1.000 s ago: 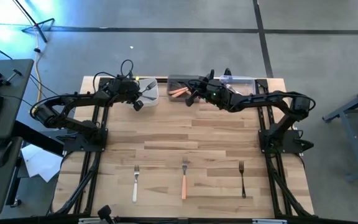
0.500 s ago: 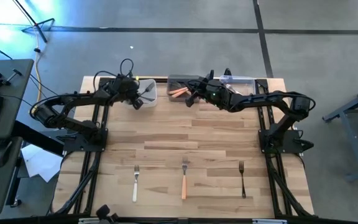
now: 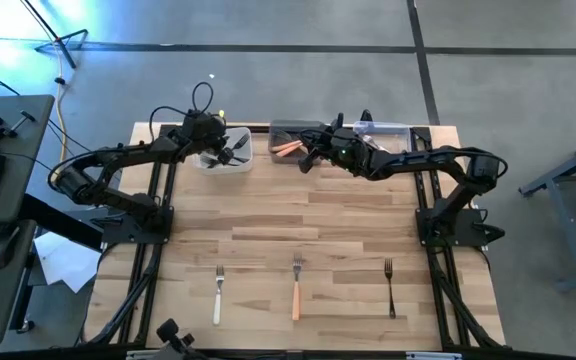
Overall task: Sort silverware by color (type)
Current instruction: Adjust the white bin
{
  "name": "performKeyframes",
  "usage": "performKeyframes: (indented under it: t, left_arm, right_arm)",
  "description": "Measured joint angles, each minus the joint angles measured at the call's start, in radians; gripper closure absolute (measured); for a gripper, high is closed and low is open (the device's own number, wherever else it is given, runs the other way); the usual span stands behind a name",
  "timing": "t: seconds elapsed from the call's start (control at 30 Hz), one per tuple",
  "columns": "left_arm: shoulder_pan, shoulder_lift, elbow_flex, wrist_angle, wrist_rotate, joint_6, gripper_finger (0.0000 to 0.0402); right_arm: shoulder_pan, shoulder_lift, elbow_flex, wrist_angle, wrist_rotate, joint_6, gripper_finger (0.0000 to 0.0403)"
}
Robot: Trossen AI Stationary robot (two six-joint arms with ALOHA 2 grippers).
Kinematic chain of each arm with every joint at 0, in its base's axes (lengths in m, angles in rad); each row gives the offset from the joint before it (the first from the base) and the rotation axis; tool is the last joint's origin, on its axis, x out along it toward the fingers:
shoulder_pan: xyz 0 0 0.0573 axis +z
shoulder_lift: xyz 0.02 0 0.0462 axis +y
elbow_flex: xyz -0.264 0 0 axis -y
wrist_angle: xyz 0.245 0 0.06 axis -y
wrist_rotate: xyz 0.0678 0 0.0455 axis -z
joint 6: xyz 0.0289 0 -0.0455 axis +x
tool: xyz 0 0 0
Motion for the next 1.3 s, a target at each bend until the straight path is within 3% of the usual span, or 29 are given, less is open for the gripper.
performKeyframes:
  t: [0.17,0.4,0.7,0.8,1.0,1.13,1.3]
  left_arm:
    - [0.009,0.078,0.000,0.098,0.048,0.015,0.0396]
    - [0.042,0.202,0.058,0.134,0.044,0.031,0.0401]
    - [0.046,0.212,0.183,0.084,0.041,0.019,0.0401]
    - [0.041,0.201,0.244,-0.056,0.039,0.031,0.0401]
    - [-0.061,0.086,0.320,-0.500,0.038,0.078,0.0401]
    - [-0.168,0.004,0.321,-0.696,0.042,0.000,0.0401]
    - [-0.304,-0.006,0.317,-0.904,0.034,-0.135,0.0401]
  right_arm:
    - [0.000,0.000,0.000,0.000,-0.001,0.000,0.0403]
    - [0.000,0.000,0.000,-0.004,-0.003,0.000,0.0403]
    - [0.000,0.000,0.000,-0.004,-0.003,-0.004,0.0403]
    - [0.000,0.000,0.000,-0.004,-0.003,-0.006,0.0403]
    - [0.000,0.000,0.000,-0.023,-0.003,-0.019,0.0403]
    - [0.000,0.000,0.000,-0.028,-0.003,-0.026,0.0403]
    - [0.000,0.000,0.000,-0.037,-0.003,-0.026,0.0403]
